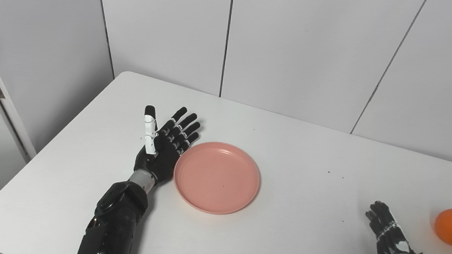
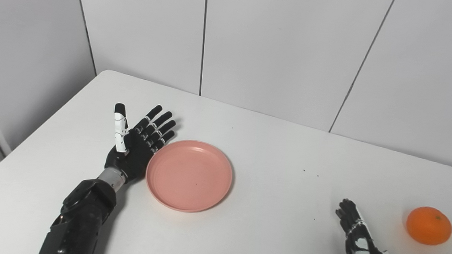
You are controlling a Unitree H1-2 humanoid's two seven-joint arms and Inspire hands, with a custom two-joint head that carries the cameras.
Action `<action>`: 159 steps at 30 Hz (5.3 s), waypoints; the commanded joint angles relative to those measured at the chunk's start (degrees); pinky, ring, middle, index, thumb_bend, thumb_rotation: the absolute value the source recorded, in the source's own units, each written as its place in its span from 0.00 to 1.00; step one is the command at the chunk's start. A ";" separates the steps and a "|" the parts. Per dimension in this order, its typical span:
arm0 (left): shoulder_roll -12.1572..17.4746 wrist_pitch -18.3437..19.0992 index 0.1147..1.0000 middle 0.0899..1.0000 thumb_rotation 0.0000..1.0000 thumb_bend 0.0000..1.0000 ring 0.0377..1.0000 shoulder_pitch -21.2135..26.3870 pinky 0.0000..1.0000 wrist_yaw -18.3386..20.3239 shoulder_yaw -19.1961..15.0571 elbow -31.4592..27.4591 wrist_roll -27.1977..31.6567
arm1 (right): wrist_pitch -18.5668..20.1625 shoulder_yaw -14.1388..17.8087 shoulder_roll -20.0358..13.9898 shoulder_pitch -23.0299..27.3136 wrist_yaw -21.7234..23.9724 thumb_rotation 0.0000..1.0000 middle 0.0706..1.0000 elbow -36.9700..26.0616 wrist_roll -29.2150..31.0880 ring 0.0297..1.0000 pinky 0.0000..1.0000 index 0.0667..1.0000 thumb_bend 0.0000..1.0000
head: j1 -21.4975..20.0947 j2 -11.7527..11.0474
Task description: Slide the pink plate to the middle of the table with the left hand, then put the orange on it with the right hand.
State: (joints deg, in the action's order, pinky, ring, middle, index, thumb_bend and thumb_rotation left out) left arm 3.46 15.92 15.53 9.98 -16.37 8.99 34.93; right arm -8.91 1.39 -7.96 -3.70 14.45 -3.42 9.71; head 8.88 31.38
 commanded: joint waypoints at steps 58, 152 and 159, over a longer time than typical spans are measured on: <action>-11.43 5.00 0.94 0.89 0.93 0.86 0.91 -4.64 1.00 -8.68 5.11 -1.59 -2.07 | 5.81 -4.69 5.22 -3.93 -4.86 0.98 0.89 -2.15 -2.80 0.90 0.97 0.87 0.91 | -9.76 4.59; -6.23 10.92 0.97 0.92 0.96 0.83 0.96 -0.54 1.00 -8.48 2.70 3.45 8.57 | 10.32 -4.23 -2.94 14.53 -17.15 0.98 0.77 -14.18 -49.66 0.76 0.69 0.75 0.83 | -36.76 2.38; -6.06 10.87 0.97 0.92 0.96 0.83 0.96 -0.63 1.00 -8.38 2.87 3.76 8.61 | 11.20 -4.29 -9.56 17.93 -17.12 1.00 0.76 -12.05 -60.06 0.76 0.73 0.76 0.82 | -36.78 2.09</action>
State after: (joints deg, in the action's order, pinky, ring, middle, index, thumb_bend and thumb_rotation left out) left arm -3.11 23.11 17.43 5.04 -13.45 9.29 45.17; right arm 1.51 -3.36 -15.96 11.70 -2.15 -15.15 -48.36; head -27.95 33.40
